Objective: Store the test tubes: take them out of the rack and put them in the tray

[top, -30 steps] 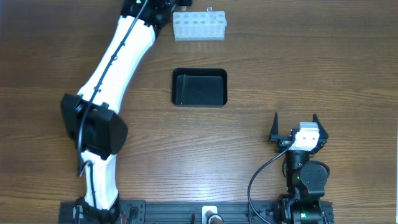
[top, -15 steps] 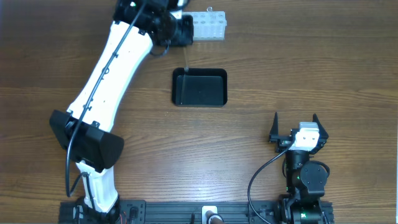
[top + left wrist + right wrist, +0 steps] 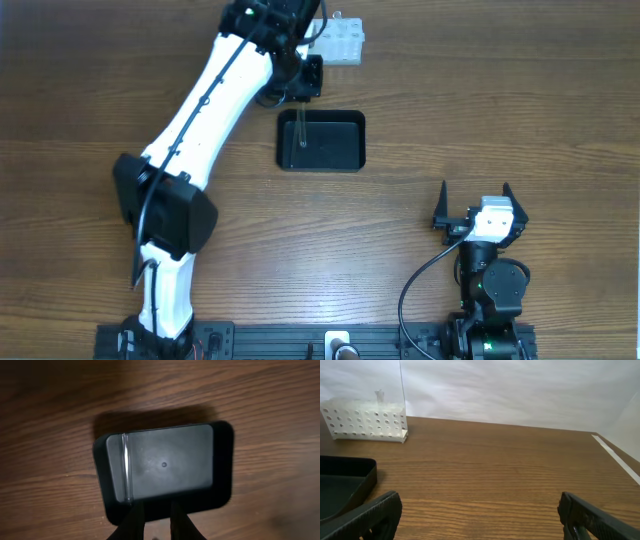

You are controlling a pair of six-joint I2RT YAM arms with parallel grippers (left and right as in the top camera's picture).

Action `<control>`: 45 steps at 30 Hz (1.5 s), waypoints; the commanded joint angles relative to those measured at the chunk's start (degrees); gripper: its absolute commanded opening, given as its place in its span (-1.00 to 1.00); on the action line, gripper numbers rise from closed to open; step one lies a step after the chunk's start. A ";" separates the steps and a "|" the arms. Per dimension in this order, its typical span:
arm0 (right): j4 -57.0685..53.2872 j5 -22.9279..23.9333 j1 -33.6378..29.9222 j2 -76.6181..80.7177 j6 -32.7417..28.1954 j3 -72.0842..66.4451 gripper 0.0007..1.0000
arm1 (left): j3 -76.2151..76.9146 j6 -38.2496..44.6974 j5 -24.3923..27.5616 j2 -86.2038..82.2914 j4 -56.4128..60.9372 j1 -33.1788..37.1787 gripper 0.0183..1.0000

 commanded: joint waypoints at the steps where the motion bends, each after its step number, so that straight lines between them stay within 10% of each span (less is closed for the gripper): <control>1: -0.22 -0.28 0.31 -0.52 -0.04 -0.31 0.99 | 0.74 -0.79 -0.07 3.48 1.01 -0.07 -0.96; 45: -0.24 -0.28 0.31 -0.52 -0.04 -0.31 0.98 | 0.74 -0.81 2.32 15.54 5.35 -0.09 -0.96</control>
